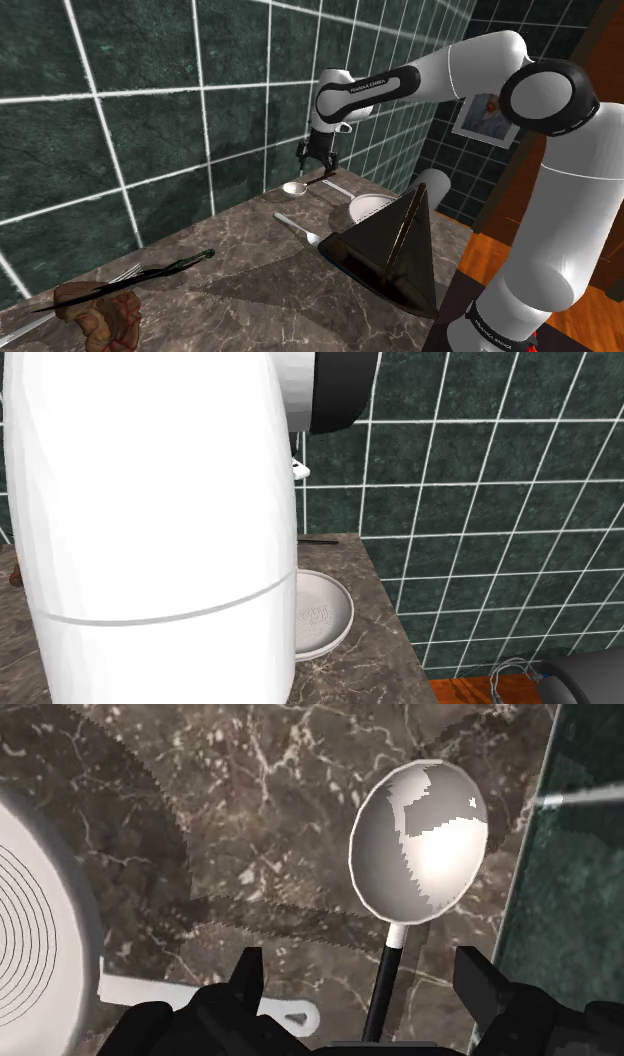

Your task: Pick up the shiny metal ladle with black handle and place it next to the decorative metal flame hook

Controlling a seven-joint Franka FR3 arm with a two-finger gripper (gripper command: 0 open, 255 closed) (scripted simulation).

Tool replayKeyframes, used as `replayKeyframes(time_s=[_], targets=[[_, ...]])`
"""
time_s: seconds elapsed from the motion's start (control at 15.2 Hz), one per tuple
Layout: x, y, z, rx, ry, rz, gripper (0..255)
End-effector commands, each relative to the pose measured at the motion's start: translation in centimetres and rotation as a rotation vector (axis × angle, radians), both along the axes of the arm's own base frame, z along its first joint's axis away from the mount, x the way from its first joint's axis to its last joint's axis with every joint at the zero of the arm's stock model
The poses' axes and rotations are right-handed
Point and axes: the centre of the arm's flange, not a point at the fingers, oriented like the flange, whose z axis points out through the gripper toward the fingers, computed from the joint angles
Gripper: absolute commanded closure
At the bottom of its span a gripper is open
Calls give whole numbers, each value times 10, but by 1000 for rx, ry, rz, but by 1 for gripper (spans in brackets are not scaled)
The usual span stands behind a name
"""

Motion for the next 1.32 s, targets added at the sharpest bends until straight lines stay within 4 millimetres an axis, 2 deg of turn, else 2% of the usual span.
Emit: replayKeyframes(time_s=[0.0,0.13,0.59,1.12,1.19,1.25], targets=[[19,-11,-16,5,8,-97,0],[33,-23,-29,10,14,-174,0],[33,-20,-66,10,14,-174,0],[33,-19,-69,10,14,-174,0],[33,-19,-69,10,14,-174,255],[33,-19,-69,10,14,-174,255]])
